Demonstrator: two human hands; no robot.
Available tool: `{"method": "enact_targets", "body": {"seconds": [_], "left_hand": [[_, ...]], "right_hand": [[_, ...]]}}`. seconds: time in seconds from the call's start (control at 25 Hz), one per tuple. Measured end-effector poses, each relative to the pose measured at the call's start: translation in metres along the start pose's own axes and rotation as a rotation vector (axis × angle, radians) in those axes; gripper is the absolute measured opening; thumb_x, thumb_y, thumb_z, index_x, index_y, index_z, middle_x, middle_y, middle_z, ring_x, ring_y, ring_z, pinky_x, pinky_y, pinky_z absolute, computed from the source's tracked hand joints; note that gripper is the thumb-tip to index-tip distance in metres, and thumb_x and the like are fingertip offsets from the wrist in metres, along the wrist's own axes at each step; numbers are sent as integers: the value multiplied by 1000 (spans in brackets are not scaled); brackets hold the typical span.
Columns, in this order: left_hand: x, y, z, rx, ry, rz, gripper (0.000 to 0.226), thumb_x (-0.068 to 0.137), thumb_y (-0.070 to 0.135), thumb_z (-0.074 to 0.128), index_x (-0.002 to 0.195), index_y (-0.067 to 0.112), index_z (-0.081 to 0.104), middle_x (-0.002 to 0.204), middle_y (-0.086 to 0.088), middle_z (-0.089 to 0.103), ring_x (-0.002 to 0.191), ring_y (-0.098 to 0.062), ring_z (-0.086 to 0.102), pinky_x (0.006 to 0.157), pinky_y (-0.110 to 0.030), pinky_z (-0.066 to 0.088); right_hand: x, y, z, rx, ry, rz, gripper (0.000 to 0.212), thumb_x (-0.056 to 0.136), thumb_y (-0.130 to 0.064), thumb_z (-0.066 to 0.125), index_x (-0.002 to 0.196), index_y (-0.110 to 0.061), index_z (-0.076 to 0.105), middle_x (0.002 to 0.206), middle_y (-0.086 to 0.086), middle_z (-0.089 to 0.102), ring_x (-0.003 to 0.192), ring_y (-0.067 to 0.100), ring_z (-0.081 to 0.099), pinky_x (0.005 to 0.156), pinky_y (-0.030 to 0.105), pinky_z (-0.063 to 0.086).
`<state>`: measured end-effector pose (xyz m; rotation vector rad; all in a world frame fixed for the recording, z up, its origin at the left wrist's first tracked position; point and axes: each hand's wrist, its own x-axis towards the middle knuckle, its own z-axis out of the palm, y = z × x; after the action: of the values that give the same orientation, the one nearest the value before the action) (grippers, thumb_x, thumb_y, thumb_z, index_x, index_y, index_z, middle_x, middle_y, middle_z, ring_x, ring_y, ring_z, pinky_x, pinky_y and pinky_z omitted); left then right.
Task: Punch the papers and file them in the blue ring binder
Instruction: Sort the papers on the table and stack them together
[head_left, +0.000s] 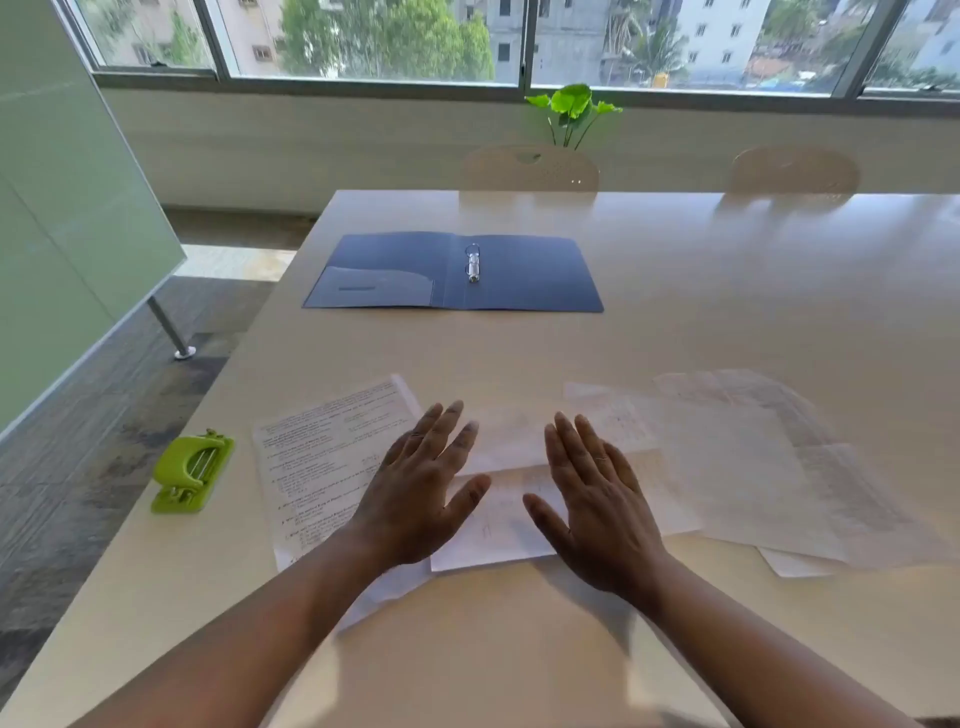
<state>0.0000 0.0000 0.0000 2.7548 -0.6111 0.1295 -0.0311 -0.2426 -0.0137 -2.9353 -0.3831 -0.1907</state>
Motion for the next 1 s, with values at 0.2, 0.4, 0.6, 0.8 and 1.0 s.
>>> {"method": "enact_targets", "body": {"seconds": [0.2,0.4,0.6,0.8,1.0], "left_hand": [[-14,-1,14,-18,-89,-17,77,97,71,20,159,27,31,170,3,17,157,-14,10,126,-39,16],[-19,-4,19,-17,-60,-32,78,93,74,29,156,28,38,167,5,28,156,-14,16,126,-40,18],[-19,-4,22,-14,-46,-32,76,90,73,43,149,27,51,161,3,41,154,-18,26,125,-42,21],[-16,16,18,71,-31,67,60,93,62,45,142,31,57,159,9,44,154,-13,24,125,-41,10],[-3,41,19,67,-244,91,94,84,86,41,160,34,23,170,12,13,157,-10,3,125,-33,3]], "right_hand": [[-11,5,8,-13,32,44,79,101,-67,15,162,-18,9,170,0,0,158,18,-9,127,41,6],[-12,6,6,35,-70,106,79,98,-71,13,162,-27,11,171,-2,1,157,16,-11,125,40,2],[-9,5,7,15,-116,118,75,98,-69,23,160,-28,25,170,0,17,158,19,9,124,40,11],[-8,4,6,18,-122,133,74,98,-69,26,160,-29,27,170,-1,19,158,18,11,124,39,13],[-8,4,5,56,-109,138,75,97,-68,28,160,-29,27,170,-3,18,158,15,9,123,37,13]]}}
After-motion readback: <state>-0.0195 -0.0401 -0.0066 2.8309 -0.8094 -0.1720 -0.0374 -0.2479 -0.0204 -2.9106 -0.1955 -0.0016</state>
